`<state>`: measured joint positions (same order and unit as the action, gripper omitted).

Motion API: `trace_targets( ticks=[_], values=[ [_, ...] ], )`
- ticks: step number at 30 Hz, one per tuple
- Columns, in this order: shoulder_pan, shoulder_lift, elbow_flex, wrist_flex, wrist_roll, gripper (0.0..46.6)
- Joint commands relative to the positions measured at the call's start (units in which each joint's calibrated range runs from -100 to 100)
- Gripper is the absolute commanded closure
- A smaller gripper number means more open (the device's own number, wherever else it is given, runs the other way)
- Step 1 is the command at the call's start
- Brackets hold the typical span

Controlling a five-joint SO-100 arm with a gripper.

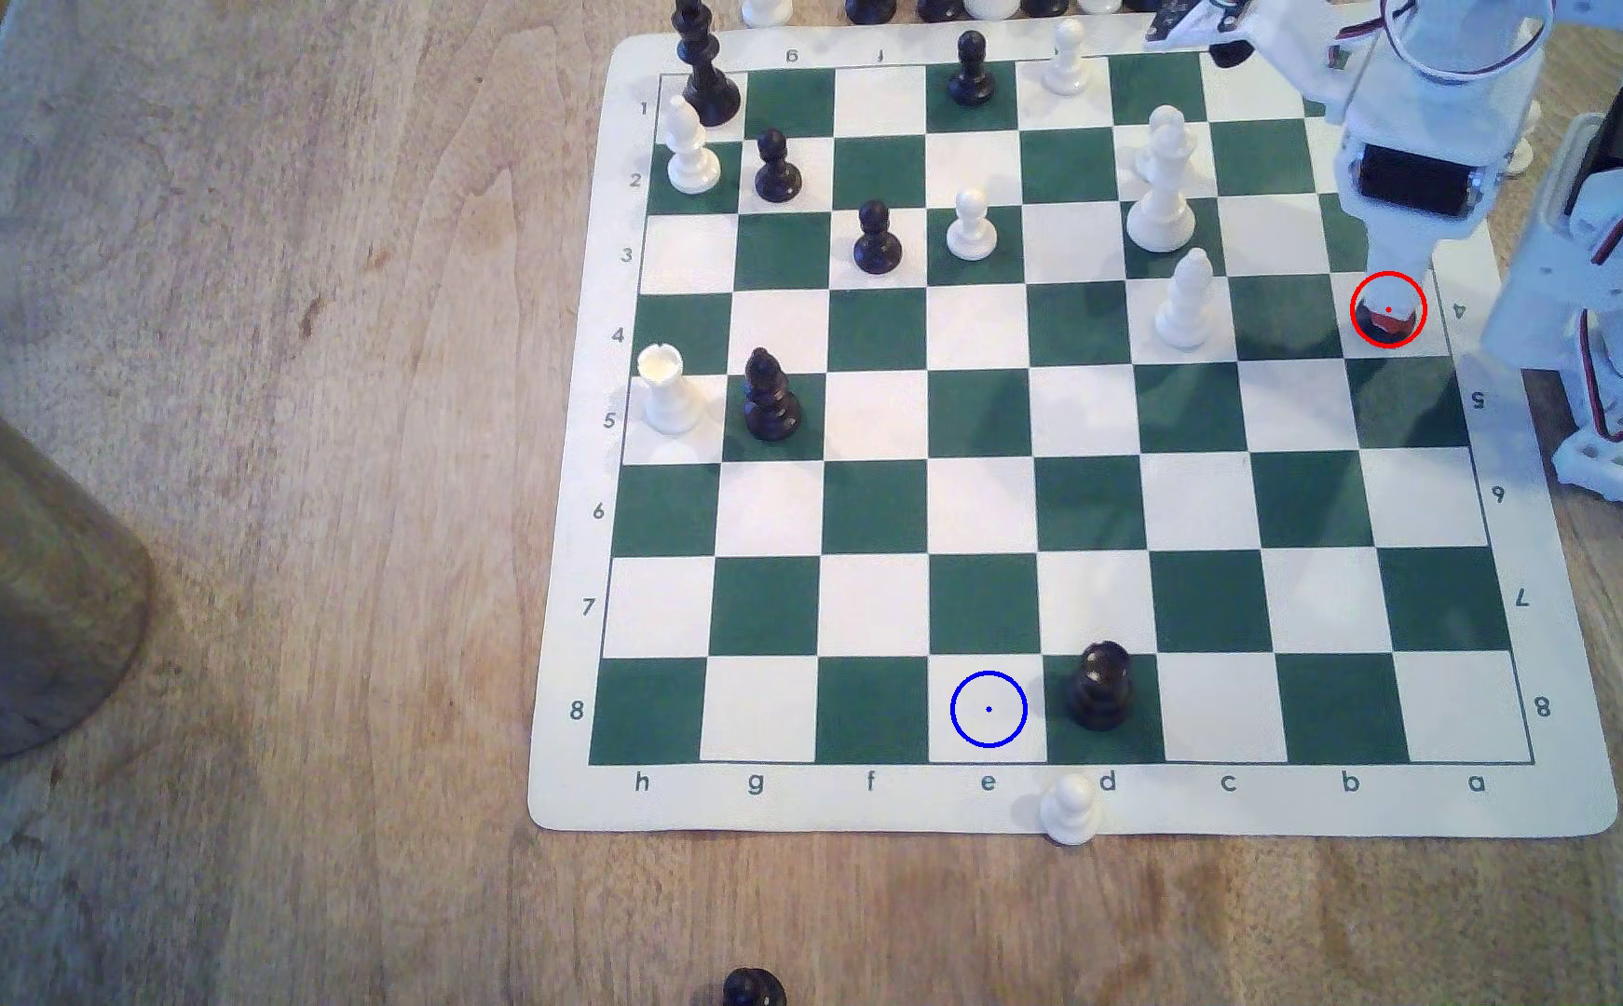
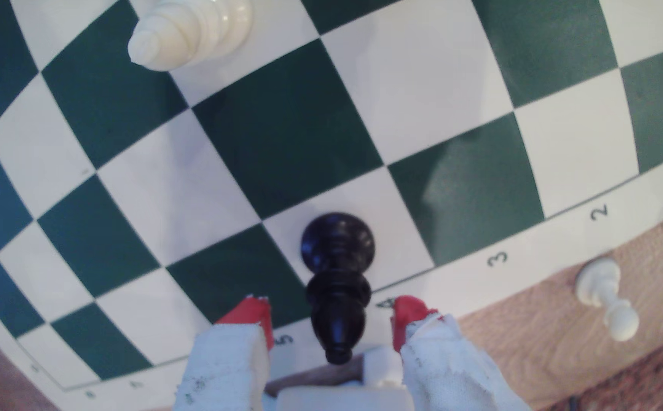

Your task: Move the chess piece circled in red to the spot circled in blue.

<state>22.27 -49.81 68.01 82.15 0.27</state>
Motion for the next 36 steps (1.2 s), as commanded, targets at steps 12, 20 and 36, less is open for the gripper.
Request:
trace_targets(
  ticks=[12,20,36],
  values=[
    [-2.7,0.7,-0.2,-1.6,-1.9,33.5],
    [-2.8,1.2,-0.2,-0.7,-1.8,34.6],
    [-3.1,1.2,-0.6,0.0,-1.7,38.7]
  ],
)
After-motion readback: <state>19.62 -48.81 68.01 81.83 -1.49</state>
